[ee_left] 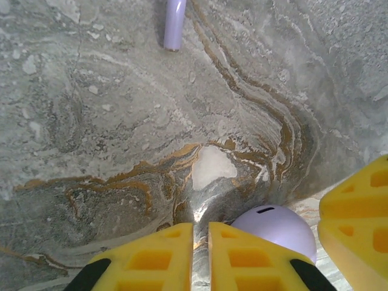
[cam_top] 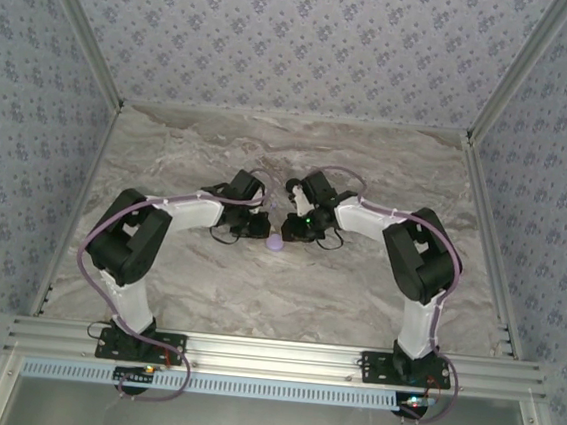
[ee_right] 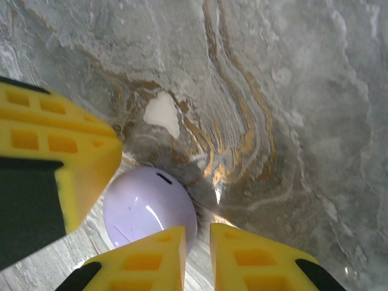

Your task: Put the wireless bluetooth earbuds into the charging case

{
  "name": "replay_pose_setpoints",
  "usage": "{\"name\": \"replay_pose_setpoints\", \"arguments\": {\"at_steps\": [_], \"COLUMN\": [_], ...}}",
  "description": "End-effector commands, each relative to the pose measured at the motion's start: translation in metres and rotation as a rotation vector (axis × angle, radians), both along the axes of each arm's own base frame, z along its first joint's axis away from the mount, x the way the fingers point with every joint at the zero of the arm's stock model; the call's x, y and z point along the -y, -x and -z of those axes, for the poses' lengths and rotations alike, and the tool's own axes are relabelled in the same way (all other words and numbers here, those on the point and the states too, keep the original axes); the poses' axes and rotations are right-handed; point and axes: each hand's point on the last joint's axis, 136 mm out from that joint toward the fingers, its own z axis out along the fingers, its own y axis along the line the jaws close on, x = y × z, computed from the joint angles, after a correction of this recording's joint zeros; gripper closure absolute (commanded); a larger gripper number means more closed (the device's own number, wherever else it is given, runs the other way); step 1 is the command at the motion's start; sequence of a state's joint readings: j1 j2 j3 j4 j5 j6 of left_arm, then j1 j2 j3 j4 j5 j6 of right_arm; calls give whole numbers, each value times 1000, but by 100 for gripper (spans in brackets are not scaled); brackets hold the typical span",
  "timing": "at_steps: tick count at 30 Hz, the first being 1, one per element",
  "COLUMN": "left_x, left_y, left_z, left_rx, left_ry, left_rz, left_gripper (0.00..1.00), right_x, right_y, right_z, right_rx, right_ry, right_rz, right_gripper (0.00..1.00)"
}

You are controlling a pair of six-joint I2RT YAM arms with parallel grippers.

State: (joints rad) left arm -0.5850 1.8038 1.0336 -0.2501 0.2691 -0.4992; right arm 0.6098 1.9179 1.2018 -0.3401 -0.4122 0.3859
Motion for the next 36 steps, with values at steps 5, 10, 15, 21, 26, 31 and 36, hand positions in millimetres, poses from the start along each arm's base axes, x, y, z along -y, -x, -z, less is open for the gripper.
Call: {"name": "replay_pose_setpoints", "arguments": {"at_steps": [5, 10, 15, 21, 26, 31, 36], "left_x": [-3, 2, 5, -9, -12, -12, 0], "left_y": [16, 24, 33, 32, 18, -2, -14], "left_z": [-3, -4, -6, -9, -17, -19, -15], "left_rx": [-31, -44, -60, -35, -6, 13, 7], "left_ry": [7, 50, 77, 29, 12, -3, 5], "left_rz": [19, 34, 47, 4, -6, -24, 3], "left_gripper": [86, 86, 86, 83, 83, 83, 86], "right_x": [-9, -13, -16, -4, 19, 27, 24], "right_y": [-4, -7, -12, -23, -26, -11, 13], "right_z": [3, 4, 2, -7, -12, -18, -16], "right_rx": [-30, -36, -30, 12, 30, 17, -11], "right_ry": [4, 3, -2, 44, 85, 64, 40], "right_rz": [-5, -12, -14, 25, 82, 64, 28], "right_gripper": [80, 80, 80, 80, 80, 79, 79]}}
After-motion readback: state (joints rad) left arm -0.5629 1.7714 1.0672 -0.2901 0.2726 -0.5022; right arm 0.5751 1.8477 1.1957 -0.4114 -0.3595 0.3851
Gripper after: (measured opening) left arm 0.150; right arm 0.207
